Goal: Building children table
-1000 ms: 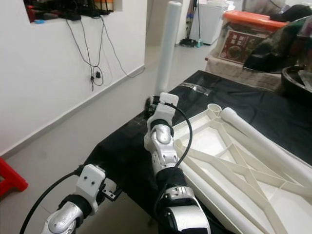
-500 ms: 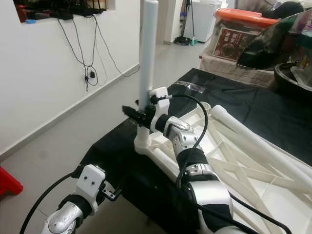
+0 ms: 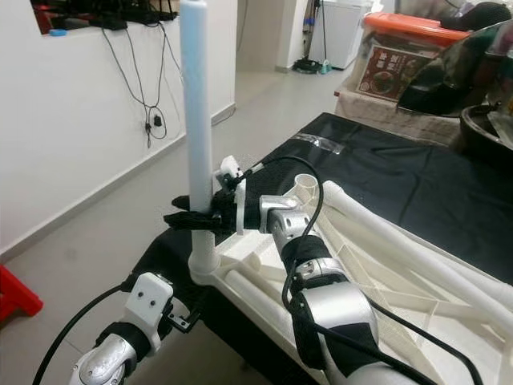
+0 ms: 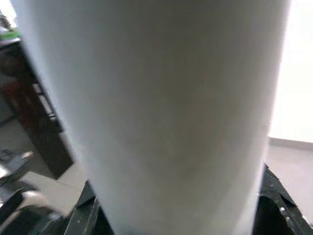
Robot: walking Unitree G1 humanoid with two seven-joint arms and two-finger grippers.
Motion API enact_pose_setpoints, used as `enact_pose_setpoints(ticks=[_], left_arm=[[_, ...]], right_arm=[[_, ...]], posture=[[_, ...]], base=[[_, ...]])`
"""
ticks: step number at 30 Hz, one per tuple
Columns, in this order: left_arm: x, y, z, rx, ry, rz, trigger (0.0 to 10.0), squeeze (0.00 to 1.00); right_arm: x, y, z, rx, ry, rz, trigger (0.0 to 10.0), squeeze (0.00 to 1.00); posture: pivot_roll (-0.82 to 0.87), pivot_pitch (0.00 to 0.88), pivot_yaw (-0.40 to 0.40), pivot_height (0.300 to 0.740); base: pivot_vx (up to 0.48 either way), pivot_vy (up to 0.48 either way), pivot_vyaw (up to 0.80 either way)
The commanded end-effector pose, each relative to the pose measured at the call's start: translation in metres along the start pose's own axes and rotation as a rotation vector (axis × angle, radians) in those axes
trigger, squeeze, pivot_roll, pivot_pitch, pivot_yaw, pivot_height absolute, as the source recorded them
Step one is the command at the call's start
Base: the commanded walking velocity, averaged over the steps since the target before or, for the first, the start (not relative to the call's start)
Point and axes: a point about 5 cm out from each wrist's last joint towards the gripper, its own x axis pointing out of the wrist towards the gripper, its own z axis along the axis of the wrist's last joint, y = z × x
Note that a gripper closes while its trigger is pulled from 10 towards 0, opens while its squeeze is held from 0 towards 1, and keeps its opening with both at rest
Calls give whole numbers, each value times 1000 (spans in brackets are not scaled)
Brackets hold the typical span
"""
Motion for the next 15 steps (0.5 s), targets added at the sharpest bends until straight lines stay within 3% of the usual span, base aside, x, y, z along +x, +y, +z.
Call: enact_pose_setpoints(ticks=[1,4,5,8,10,11,12,13,14,15], left_arm=[[-1,-3,-2,-8,6,-2,10000,0],[-1,-2,-2,-11,6,-3,10000,0],[-1,-2,-2,-11,6,-3,10000,0],[-1,-1,-2,-10,7,-4,10000,0],[-1,-1,-2,-10,7,-4,10000,0],[0,-1,-1,-10,7,-3,10000,0],[0,-1,-1,-10,7,-3,10000,0],[0,-1,-1,-10,7,-4,10000,0],[0,0,-1,-11,7,-4,10000,0],[0,0,-1,-11,7,-4,10000,0]], right_arm=[[5,0,-2,36,11,5,0,0],[5,-8,3,-50,-63,-193,0,0],[5,-8,3,-50,-63,-193,0,0],[-1,-24,-1,-46,-82,-575,0,0],[-1,-24,-1,-46,-82,-575,0,0],[-6,-30,-5,-17,-88,-732,0,0],[-6,-30,-5,-17,-88,-732,0,0],[-17,-36,-12,5,-93,-960,0,0],[-25,-38,-17,18,-95,-1112,0,0],[-25,-38,-17,18,-95,-1112,0,0]], posture=[[159,0,-102,740],[164,0,-93,740],[164,0,-93,740],[161,0,-90,740],[161,0,-90,740],[157,0,-87,740],[157,0,-87,740],[151,0,-80,740],[150,0,-80,740],[150,0,-80,740]], base=[[0,0,0],[0,0,0],[0,0,0],[0,0,0],[0,0,0],[0,0,0],[0,0,0],[0,0,0],[0,0,0],[0,0,0]])
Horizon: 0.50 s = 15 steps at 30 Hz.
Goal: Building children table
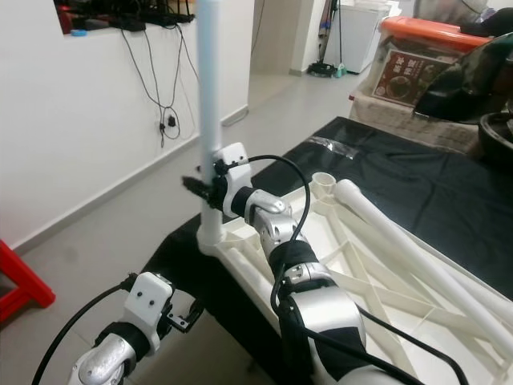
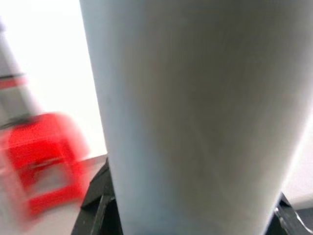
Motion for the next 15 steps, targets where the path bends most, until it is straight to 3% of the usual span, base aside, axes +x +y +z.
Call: enact_pose_setpoints(ticks=[1,3,4,5,6,7,8,11,13,14,15], left_arm=[[0,-2,-2,-10,9,-9,10000,0],[0,-2,-2,-10,9,-9,10000,0],[0,-2,-2,-11,9,-10,10000,0],[0,-2,-2,-11,9,-10,10000,0],[0,-2,-2,-9,9,-11,10000,0],[0,-2,-2,-9,9,-11,10000,0],[1,-1,-2,-7,9,-11,10000,0],[1,-1,-2,-4,8,-9,10000,0],[1,-1,-2,-4,8,-9,10000,0],[1,-1,-2,-3,7,-7,10000,0],[1,-1,-2,-3,7,-7,10000,0]], right_arm=[[-13,-25,-20,43,54,-269,0,0],[-13,-25,-20,43,54,-269,0,0],[-17,-28,-23,65,40,-382,0,0],[-17,-28,-23,65,40,-382,0,0],[-22,-27,-24,119,10,-526,0,0],[-22,-27,-24,119,10,-526,0,0],[-26,-23,-24,174,-17,-646,0,0],[-27,-13,-21,242,-48,-753,0,0],[-27,-13,-21,242,-48,-753,0,0],[-21,1,-15,277,-82,-697,10000,0],[-21,1,-15,277,-82,-697,10000,0]], posture=[[147,0,-80,740],[147,0,-80,740],[149,0,-79,740],[149,0,-79,740],[150,0,-77,740],[150,0,-77,740],[154,0,-80,740],[156,0,-80,740],[156,0,-80,740],[151,0,-79,740],[151,0,-79,740]], base=[[0,0,0],[0,0,0],[0,0,0],[0,0,0],[0,0,0],[0,0,0],[0,0,0],[0,0,0],[0,0,0],[0,0,0],[0,0,0]])
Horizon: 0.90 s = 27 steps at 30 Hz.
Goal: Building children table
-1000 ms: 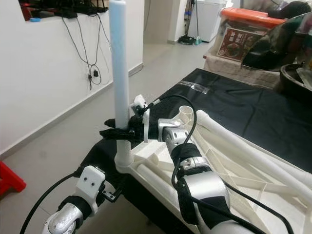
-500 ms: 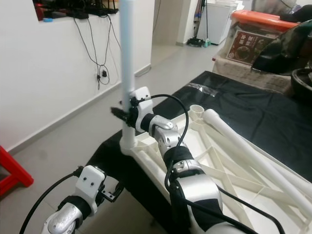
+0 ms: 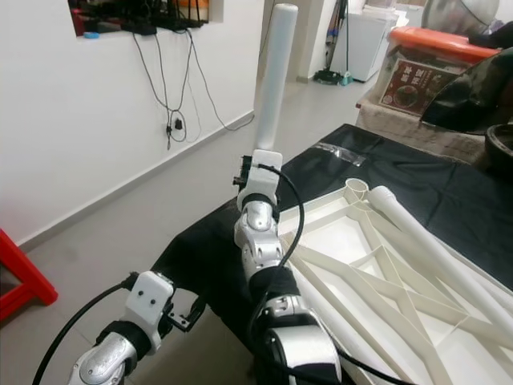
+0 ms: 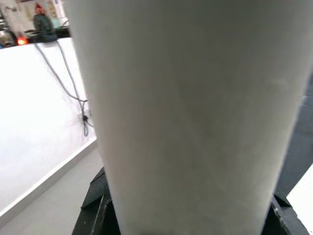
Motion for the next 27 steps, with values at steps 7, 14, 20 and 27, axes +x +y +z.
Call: enact_pose_setpoints(ticks=[7,14,20,27], left_arm=[[1,-3,-1,-12,5,-6,10000,0],[2,-2,-1,-18,4,-15,10000,0],[2,-2,-1,-14,4,-13,10000,0],[0,-2,-2,-10,5,-6,10000,0]], right_arm=[[-11,14,1,129,-51,168,10000,1000],[-13,27,0,112,-14,621,10000,0],[-8,19,-4,-54,169,1091,10000,0],[-11,23,10,-30,255,1362,10000,0]], posture=[[108,0,-85,740],[89,0,-64,740],[96,0,-75,740],[120,0,-89,740]], base=[[0,0,0],[0,0,0],[0,0,0],[0,0,0]])
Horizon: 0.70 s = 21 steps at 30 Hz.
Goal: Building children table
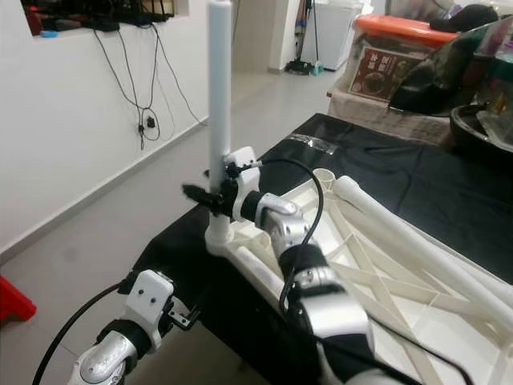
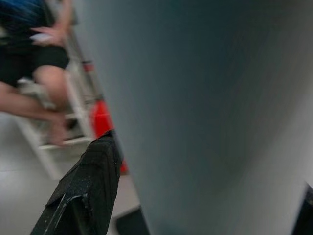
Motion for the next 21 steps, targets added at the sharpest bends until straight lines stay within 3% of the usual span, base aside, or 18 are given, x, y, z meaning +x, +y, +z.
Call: enact_pose_setpoints(ticks=[1,8,9,11,13,16,17,18,21], left_arm=[[-1,-2,-2,-7,8,-3,10000,0],[-2,-2,-2,-4,10,-9,10000,0],[-2,-2,-2,-4,11,-8,10000,0],[-2,-2,-2,-5,11,-7,10000,0],[-2,-3,-2,-8,10,-4,10000,0],[-2,-4,-2,-10,10,-4,10000,0],[-2,-4,-3,-12,11,-5,10000,0],[-2,-4,-3,-14,11,-5,10000,0],[-2,-4,-3,-15,11,-6,10000,0]], right_arm=[[7,8,0,24,25,114,10000,0],[7,17,1,60,46,331,10000,0],[7,18,-1,52,62,332,0,0],[7,18,-3,45,74,328,0,0],[13,7,-5,-14,54,56,0,0],[12,2,-6,-34,42,-32,0,0],[8,-8,-6,-10,-7,-212,0,0],[5,-13,-6,1,-34,-314,0,0],[2,-17,-7,11,-57,-400,0,0]], posture=[[124,0,-90,740],[159,0,-89,740],[163,0,-91,740],[163,0,-91,740],[162,0,-97,740],[162,0,-97,740],[158,0,-97,740],[155,0,-94,740],[155,0,-93,740]], base=[[0,0,0],[0,0,0],[0,0,0],[0,0,0],[0,0,0],[0,0,0],[0,0,0],[0,0,0],[0,0,0]])
